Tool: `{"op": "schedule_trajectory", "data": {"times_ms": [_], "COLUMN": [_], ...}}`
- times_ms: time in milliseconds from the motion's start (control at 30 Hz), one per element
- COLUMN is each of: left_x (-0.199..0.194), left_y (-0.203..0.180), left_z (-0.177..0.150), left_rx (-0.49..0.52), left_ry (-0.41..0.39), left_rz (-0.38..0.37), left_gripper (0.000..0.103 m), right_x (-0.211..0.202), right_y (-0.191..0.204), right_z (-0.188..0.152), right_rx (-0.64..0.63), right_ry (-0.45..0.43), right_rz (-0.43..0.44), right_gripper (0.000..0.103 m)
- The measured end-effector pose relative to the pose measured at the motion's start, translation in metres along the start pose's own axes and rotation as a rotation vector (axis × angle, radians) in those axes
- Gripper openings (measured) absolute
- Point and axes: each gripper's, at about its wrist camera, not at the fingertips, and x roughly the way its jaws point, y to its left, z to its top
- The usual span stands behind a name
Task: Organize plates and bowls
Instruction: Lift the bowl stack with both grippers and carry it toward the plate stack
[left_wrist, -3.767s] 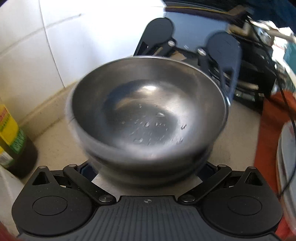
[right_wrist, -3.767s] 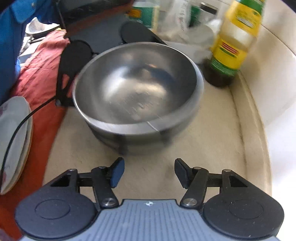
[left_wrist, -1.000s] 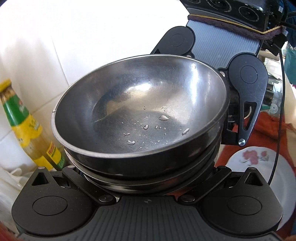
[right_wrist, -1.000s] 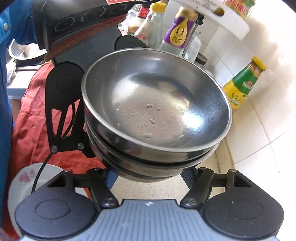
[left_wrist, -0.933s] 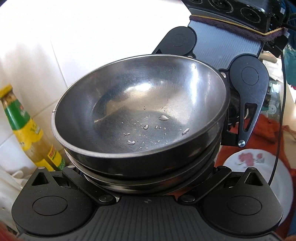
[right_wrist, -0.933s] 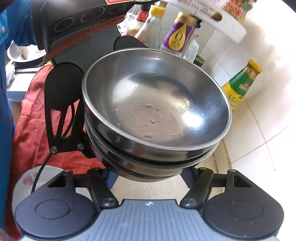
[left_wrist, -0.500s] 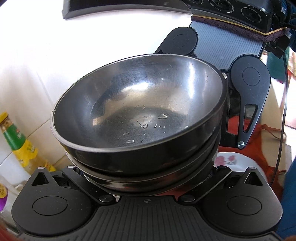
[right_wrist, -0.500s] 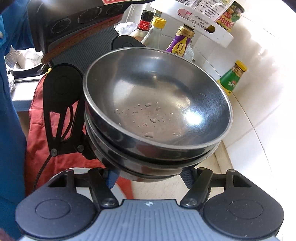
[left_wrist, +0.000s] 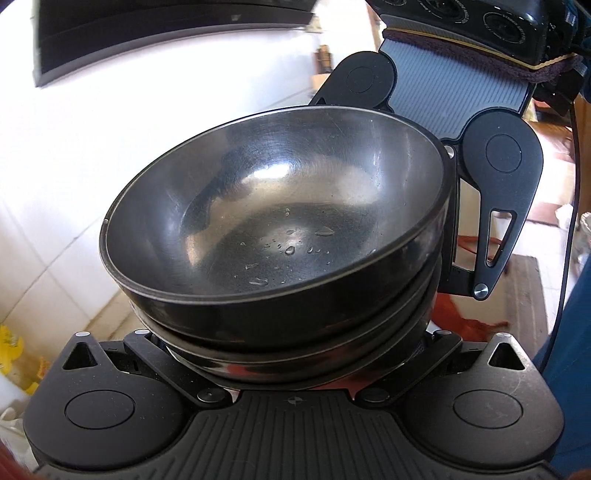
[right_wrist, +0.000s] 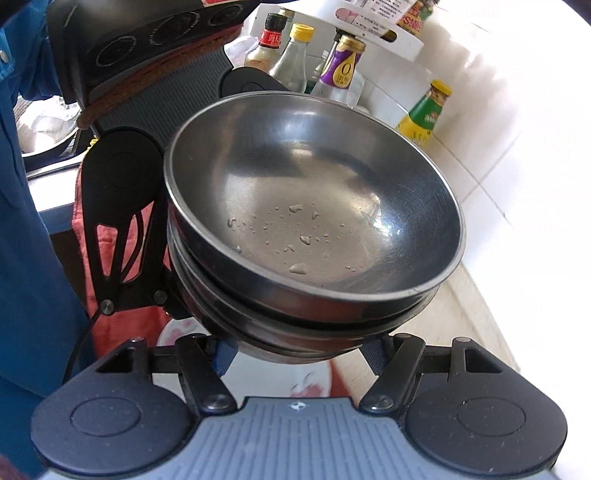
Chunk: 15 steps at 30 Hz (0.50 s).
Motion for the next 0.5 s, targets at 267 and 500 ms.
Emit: {"op": "schedule_trajectory", "data": {"times_ms": [267, 500], "left_x": [0.011, 0.036], "left_y": [-0.003, 0.009], "left_z": [-0.011, -0.009], "left_rx": [0.024, 0.049], "left_ry": [0.022, 0.047], "left_rz": [-0.069, -0.095], "left_gripper": [0.103, 0.103], "right_x": [-0.004, 0.010], "right_y": [0.027, 0.040], "right_z": [-0.021, -0.040], "right_rx": [0.098, 0.153], "right_ry": [0.009, 0.011], "right_rz": [-0.029, -0.065], "right_gripper": [0.067, 0.067]}}
